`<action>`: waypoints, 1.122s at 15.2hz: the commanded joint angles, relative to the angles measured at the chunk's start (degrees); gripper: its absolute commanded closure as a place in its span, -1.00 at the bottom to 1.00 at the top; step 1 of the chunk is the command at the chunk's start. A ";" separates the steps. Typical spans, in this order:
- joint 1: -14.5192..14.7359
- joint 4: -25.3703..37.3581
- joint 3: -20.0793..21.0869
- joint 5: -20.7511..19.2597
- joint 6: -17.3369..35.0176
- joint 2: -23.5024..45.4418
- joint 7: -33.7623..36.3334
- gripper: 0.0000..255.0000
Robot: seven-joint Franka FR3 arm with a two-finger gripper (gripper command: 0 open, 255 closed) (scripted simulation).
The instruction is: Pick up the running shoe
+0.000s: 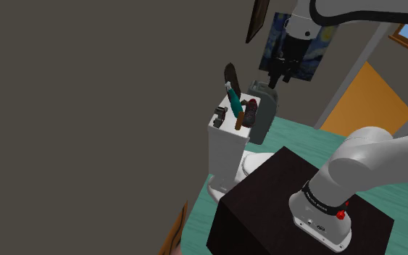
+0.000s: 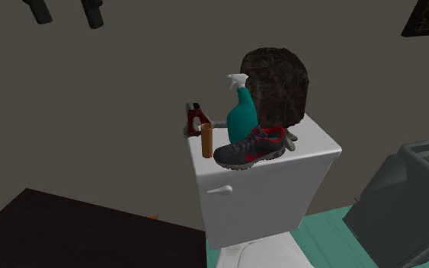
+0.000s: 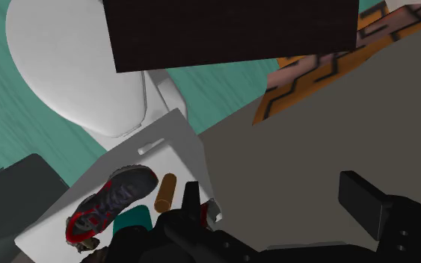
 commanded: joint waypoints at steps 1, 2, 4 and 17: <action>0.00 0.00 0.00 0.00 0.00 0.00 0.00 -1.00; -0.21 0.03 -1.32 -0.43 1.15 1.43 -1.48 -1.00; -0.54 0.35 -3.93 -1.15 3.44 4.55 -4.45 -1.00; -0.21 10.60 -19.28 2.02 15.25 31.62 -25.57 -1.00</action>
